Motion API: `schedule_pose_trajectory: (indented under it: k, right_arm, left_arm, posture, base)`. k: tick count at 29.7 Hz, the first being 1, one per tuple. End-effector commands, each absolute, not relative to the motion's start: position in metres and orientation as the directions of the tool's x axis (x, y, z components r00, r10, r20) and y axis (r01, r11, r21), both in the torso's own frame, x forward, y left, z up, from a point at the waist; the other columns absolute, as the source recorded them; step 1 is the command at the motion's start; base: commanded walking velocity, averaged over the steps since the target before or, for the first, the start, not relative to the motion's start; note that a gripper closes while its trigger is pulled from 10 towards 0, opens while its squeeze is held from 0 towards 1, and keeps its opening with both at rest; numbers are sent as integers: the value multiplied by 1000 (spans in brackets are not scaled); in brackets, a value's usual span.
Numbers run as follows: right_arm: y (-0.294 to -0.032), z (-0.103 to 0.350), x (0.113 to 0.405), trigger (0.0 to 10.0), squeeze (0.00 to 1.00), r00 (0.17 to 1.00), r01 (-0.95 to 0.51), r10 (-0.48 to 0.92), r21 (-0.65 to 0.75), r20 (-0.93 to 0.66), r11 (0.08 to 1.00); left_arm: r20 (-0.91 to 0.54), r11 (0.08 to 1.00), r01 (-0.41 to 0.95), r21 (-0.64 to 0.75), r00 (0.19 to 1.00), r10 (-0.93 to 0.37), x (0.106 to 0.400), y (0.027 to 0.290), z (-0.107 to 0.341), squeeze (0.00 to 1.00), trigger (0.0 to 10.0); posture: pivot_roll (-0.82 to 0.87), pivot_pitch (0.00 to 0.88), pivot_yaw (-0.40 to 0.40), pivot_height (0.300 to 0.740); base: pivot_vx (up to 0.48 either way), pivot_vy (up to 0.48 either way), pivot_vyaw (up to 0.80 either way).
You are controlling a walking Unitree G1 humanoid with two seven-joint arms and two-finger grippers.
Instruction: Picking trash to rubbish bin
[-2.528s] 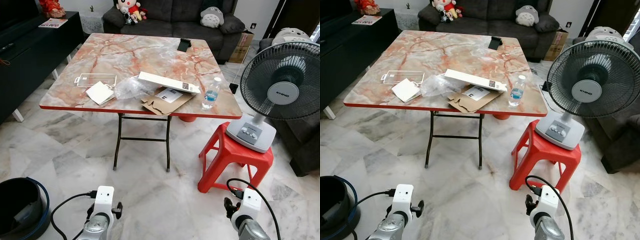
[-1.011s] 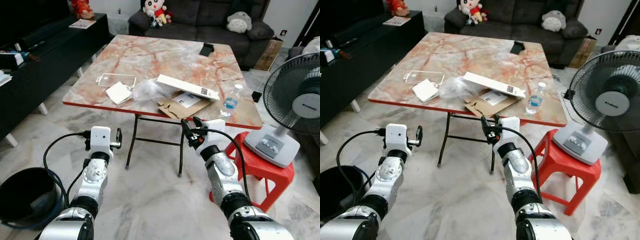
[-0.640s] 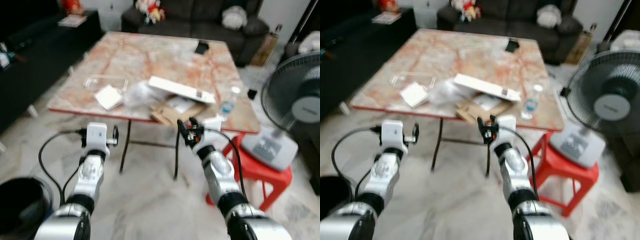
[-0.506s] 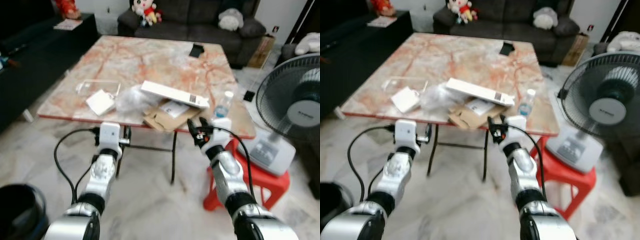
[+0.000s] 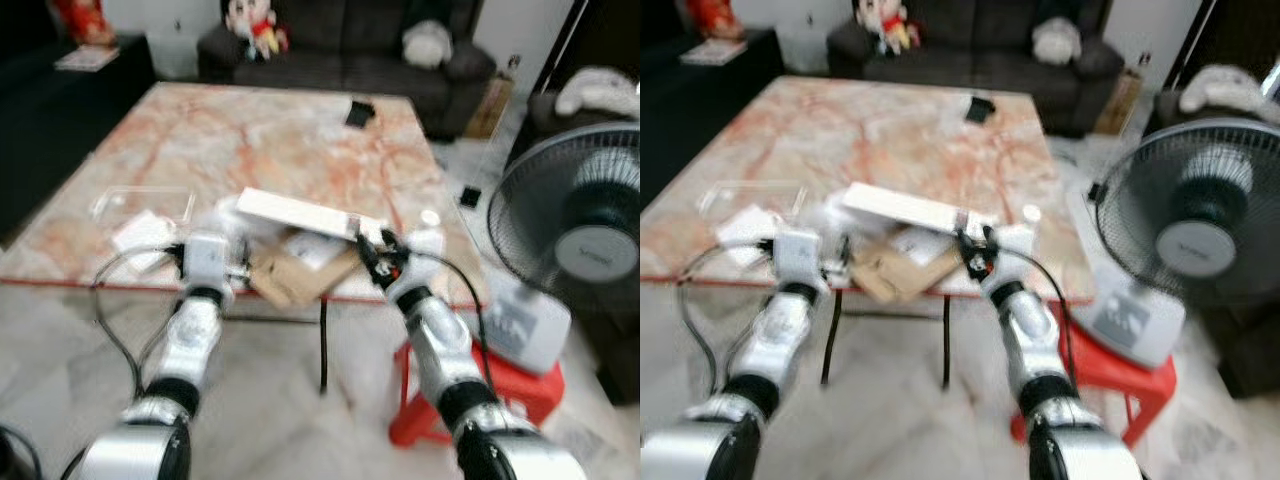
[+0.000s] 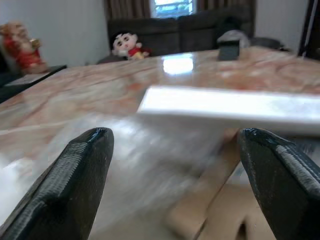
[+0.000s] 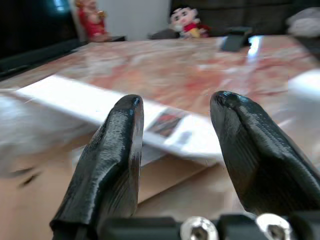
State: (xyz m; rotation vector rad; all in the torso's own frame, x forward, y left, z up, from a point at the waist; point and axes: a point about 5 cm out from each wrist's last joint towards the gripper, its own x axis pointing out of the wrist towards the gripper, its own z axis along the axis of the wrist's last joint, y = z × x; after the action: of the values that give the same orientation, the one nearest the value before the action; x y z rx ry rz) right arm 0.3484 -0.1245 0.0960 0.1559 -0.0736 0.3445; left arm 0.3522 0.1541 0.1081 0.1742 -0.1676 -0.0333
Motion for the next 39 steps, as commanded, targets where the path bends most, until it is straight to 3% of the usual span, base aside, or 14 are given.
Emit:
schedule_pose_trajectory:
  k: [1,18,24,30,39]
  right_arm:
    - [-117,104,351,10000,0,929,-364,348,139,125,921]
    - [-113,109,353,10000,0,918,-388,366,149,154,910]
    - [-112,110,353,10000,0,917,-389,367,152,155,909]
    - [-111,111,353,10000,0,913,-400,377,151,159,904]
    - [-109,109,352,10000,0,912,-402,380,156,156,902]
  left_arm:
    - [213,980,-7,200,976,-36,355,162,119,0,10000]
    - [336,981,-29,192,941,-38,357,161,144,0,10000]
    - [317,977,-63,205,948,-5,359,166,144,0,10000]
    - [121,980,-64,187,992,42,365,174,123,0,10000]
    - [108,979,-72,191,993,52,365,176,121,0,10000]
  posture:
    - [7,1,-90,740]
    - [11,10,-94,740]
    - [14,13,-96,740]
    - [10,21,-99,740]
    - [10,28,-103,740]
  base:
    - [277,0,0]
    - [0,0,0]
    - [0,0,0]
    - [0,0,0]
    - [0,0,0]
